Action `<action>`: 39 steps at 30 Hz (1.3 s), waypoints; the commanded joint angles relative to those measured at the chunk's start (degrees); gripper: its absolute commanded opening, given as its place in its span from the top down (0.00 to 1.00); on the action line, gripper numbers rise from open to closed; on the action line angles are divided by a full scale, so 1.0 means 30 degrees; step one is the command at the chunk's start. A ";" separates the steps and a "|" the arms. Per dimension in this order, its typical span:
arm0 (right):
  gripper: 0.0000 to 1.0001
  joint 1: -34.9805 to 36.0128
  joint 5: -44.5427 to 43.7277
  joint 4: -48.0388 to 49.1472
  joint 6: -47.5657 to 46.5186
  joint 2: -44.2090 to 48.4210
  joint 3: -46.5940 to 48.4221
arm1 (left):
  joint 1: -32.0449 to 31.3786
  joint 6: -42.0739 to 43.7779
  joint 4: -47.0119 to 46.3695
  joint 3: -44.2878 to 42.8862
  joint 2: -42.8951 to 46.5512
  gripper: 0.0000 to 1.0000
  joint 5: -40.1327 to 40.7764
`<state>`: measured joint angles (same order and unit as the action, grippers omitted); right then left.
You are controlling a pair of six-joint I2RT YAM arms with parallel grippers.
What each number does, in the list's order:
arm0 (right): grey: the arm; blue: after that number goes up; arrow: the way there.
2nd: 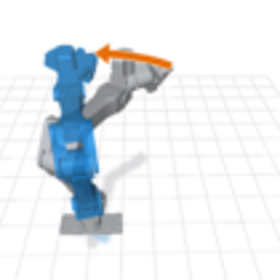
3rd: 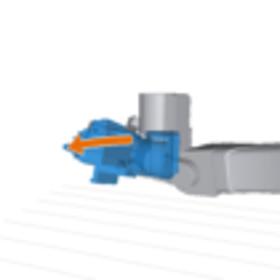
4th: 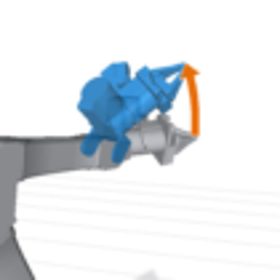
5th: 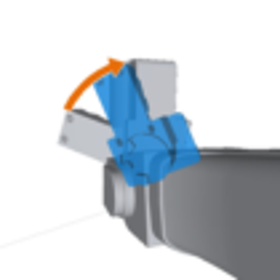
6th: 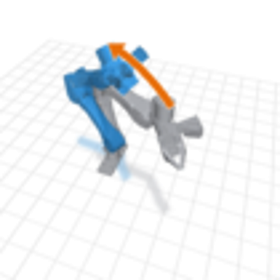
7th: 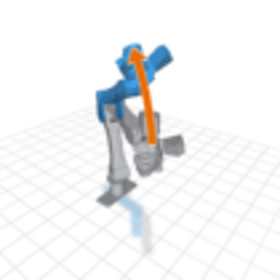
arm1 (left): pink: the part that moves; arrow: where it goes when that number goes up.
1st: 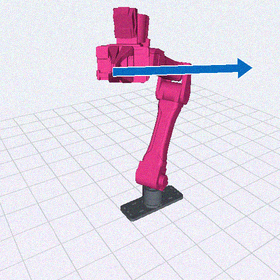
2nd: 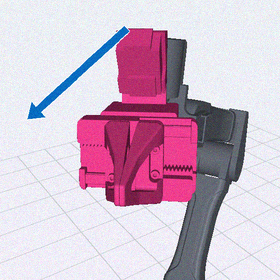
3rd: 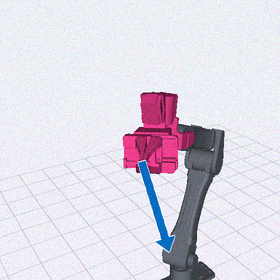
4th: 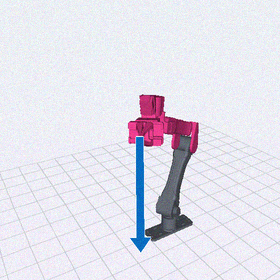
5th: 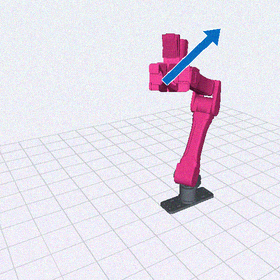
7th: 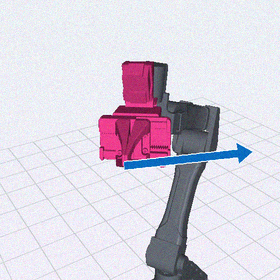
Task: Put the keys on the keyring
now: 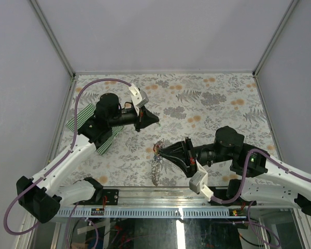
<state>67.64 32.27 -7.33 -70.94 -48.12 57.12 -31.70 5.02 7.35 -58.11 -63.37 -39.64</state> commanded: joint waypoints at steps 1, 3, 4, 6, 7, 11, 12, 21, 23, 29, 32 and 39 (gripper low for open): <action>1.00 0.0363 -0.1246 0.0528 -0.1113 -0.0177 0.1258 | 0.0138 0.0409 -0.1014 -0.0271 0.0084 1.00 0.0329; 1.00 0.0365 -0.2081 0.0174 -0.1179 -0.0331 0.1198 | 0.0188 0.0343 -0.0853 -0.0072 0.0021 1.00 0.0743; 1.00 0.0365 -0.2590 0.0062 -0.1148 -0.0329 0.1027 | 0.0243 0.0209 -0.0816 0.0133 0.0004 1.00 0.0997; 1.00 0.0365 -0.3817 0.0239 -0.0932 -0.0035 0.0308 | 0.0305 -0.0245 -0.0809 0.0786 -0.0050 1.00 0.1594; 1.00 0.0365 -0.4393 0.0444 -0.0638 0.0220 -0.0234 | 0.0335 -0.0637 -0.0844 0.1142 -0.0107 1.00 0.2001; 1.00 0.0366 -0.6558 0.1220 0.1137 0.1512 -0.2106 | 0.0334 -0.2546 -0.1384 0.2826 -0.0774 1.00 0.2986; 1.00 0.0368 -0.6867 0.1339 0.1694 0.1820 -0.2532 | 0.0338 -0.3026 -0.1487 0.3129 -0.1143 1.00 0.2962; 1.00 0.0367 -0.8568 0.0361 0.3872 0.3419 -0.4447 | 0.0304 -0.6408 -0.4021 0.5691 -0.4902 1.00 0.2342; 1.00 0.0372 -0.8608 0.0228 0.3992 0.3588 -0.4629 | 0.0328 -0.6590 -0.3698 0.5795 -0.5513 1.00 0.3299; 1.00 0.0365 -0.8604 -0.0081 0.4278 0.3802 -0.4845 | 0.0025 -0.6323 -0.2354 0.5448 -0.7425 0.91 0.5512; 1.00 0.0367 -0.8482 -0.0241 0.4410 0.3882 -0.4799 | -0.0203 -0.6194 -0.2275 0.5282 -0.7420 0.79 0.5844; 0.99 0.0387 -0.8231 -0.0461 0.5295 0.4041 -0.4620 | -0.0451 -0.4412 -0.1608 0.4218 -0.4212 0.63 0.6333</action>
<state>68.31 8.03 -11.68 -58.04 -37.39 41.80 -32.49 -12.56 3.09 -41.65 -83.15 -22.50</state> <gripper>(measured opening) 0.009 0.345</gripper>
